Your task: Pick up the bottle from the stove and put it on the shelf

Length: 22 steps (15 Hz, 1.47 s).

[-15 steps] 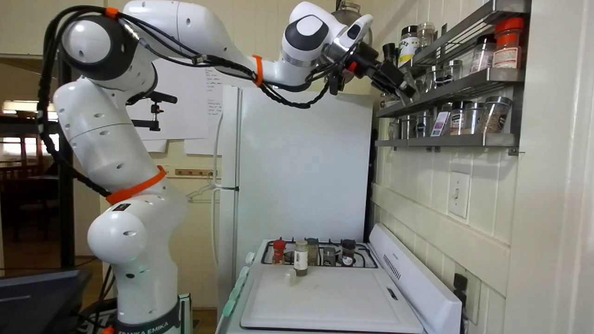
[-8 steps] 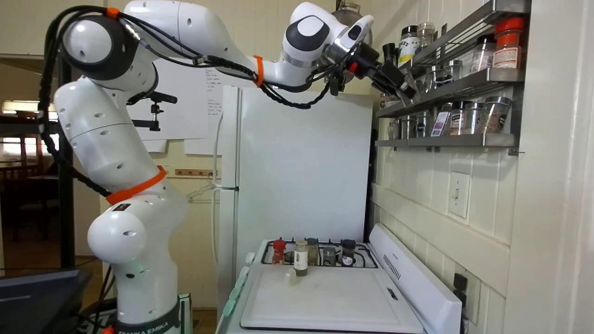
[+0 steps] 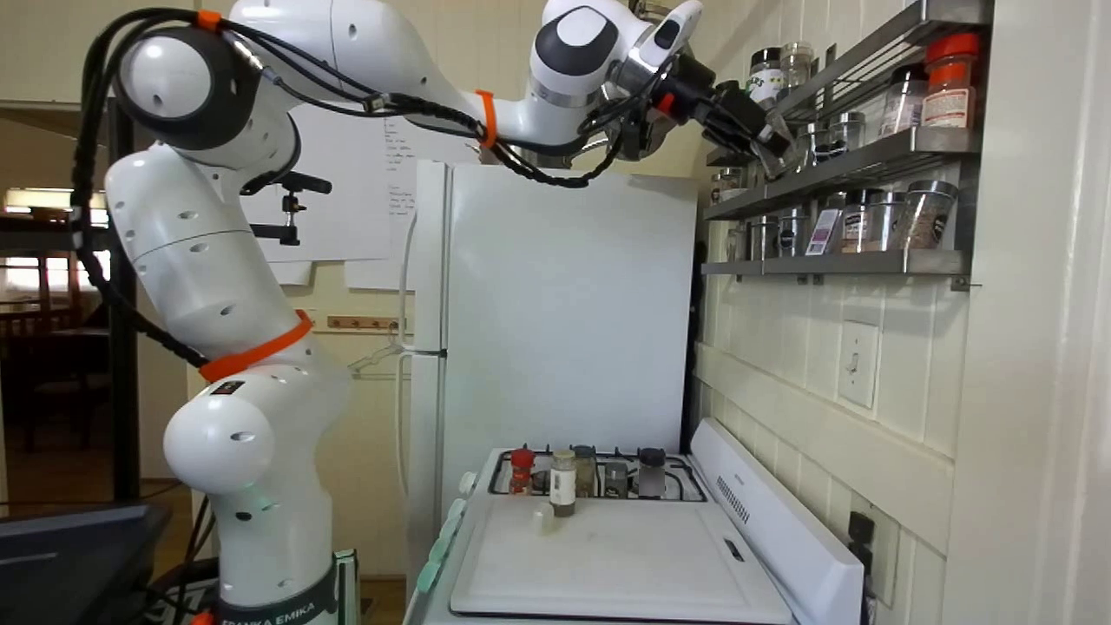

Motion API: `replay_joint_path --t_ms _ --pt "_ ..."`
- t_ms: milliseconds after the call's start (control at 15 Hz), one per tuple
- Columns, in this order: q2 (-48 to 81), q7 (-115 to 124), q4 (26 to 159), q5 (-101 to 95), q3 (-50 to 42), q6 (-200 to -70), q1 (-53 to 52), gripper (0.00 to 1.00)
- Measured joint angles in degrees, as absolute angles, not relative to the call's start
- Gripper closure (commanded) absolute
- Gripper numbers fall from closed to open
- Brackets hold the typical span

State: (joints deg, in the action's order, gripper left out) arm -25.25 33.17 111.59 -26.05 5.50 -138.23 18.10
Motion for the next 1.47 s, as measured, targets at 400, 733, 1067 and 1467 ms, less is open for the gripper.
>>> replay_joint_path --t_ms 400,733,1067,1467 --pt "-21.8 31.9 106.8 -26.1 4.8 -138.0 18.1 0.77" --pt "-18.9 30.4 103.2 -26.1 4.4 -137.6 17.9 0.77" --pt "-16.7 29.3 99.6 -25.8 3.8 -135.0 17.1 0.77" --pt "-14.7 28.7 95.6 -25.7 2.8 -130.3 15.3 0.77"
